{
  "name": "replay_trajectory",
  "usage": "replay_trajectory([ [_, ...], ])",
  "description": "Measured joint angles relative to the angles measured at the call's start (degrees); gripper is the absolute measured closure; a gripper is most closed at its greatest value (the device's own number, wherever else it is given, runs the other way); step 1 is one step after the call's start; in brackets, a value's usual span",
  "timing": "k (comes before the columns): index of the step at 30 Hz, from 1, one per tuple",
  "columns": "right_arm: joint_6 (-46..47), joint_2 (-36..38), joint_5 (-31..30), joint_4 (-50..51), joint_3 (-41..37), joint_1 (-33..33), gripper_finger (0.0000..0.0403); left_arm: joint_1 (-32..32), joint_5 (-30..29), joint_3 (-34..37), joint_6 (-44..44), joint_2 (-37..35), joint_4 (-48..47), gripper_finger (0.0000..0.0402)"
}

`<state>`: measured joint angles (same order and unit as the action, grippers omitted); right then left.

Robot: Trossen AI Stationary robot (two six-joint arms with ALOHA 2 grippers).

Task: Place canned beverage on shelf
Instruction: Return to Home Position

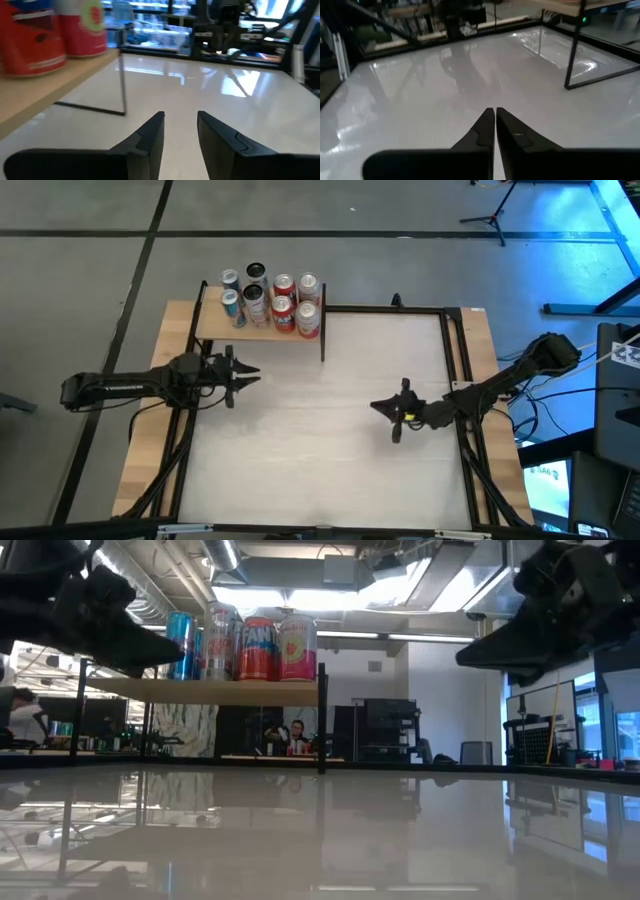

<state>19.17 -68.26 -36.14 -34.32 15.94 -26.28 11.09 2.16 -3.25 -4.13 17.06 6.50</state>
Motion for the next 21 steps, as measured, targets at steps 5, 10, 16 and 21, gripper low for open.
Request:
replay_trajectory([
  [5,-0.2,3.3,-0.7,-7.1,-5.9,0.0,0.0386,0.0,-2.7,2.8,-0.3,-3.8,-0.3,0.0294],
  [10,-3.2,6.0,0.1,-11.1,-10.1,0.0,0.0386,0.0,-3.2,2.8,0.0,-6.6,-3.7,0.0294],
  [16,-4.7,9.6,5.2,-12.8,-13.7,0.0,0.0386,0.0,-3.1,2.8,1.0,-9.0,-5.6,0.0294],
  [21,-7.5,13.4,15.9,-11.1,-15.6,2.5,0.0386,0.0,-3.0,2.8,1.5,-9.7,-5.7,0.0294],
])
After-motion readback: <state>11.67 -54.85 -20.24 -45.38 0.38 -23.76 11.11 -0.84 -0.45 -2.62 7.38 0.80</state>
